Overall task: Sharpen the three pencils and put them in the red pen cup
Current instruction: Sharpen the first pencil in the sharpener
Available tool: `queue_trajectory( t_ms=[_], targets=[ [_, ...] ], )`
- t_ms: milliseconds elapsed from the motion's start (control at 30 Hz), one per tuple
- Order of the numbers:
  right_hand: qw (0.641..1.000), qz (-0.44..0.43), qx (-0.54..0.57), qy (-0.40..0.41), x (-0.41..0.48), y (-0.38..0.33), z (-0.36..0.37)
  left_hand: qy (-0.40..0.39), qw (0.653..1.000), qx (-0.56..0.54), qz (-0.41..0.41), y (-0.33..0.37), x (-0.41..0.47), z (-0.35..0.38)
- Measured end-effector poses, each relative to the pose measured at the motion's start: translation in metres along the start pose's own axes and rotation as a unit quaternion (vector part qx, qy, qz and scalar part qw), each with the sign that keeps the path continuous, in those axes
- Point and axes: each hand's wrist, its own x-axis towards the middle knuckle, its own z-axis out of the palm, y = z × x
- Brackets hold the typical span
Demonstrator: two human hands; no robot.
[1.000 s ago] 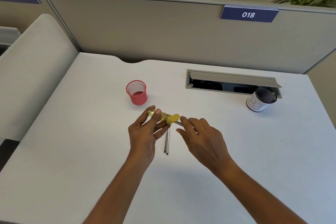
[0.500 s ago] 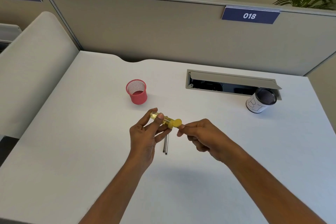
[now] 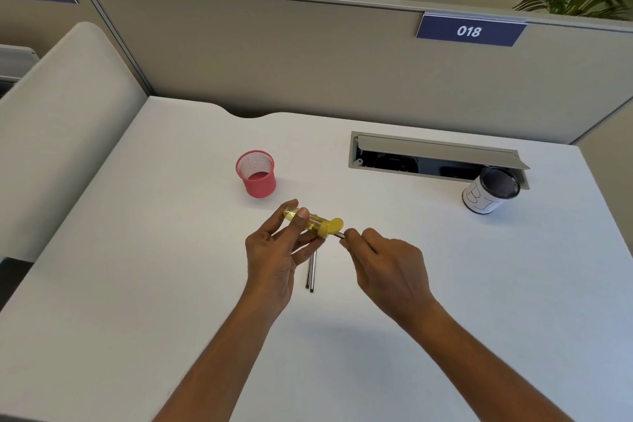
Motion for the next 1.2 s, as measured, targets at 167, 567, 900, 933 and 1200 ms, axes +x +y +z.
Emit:
queue_trajectory(
  t_ms=[167,567,900,933,1200],
  targets=[
    [0.730,0.382,0.523,-0.219,0.027,0.000,-0.025,-0.024,0.999,0.021,0.003,0.000,0.002,-0.007],
    [0.996,-0.027,-0.068,0.046,0.007,-0.005,-0.001,0.000,1.000,-0.003,0.004,0.008,0.008,-0.002],
    [0.824,0.322,0.447,-0.136,0.031,-0.009,-0.015,-0.017,0.999,0.038,0.027,0.006,0.007,-0.003],
    [0.724,0.404,0.523,-0.197,0.038,-0.005,-0.021,-0.018,0.998,0.044,0.029,0.006,0.007,-0.003],
    [0.942,0.185,0.269,-0.080,0.021,-0.003,-0.012,0.007,1.000,0.013,0.015,0.004,0.006,-0.001]
  ],
)
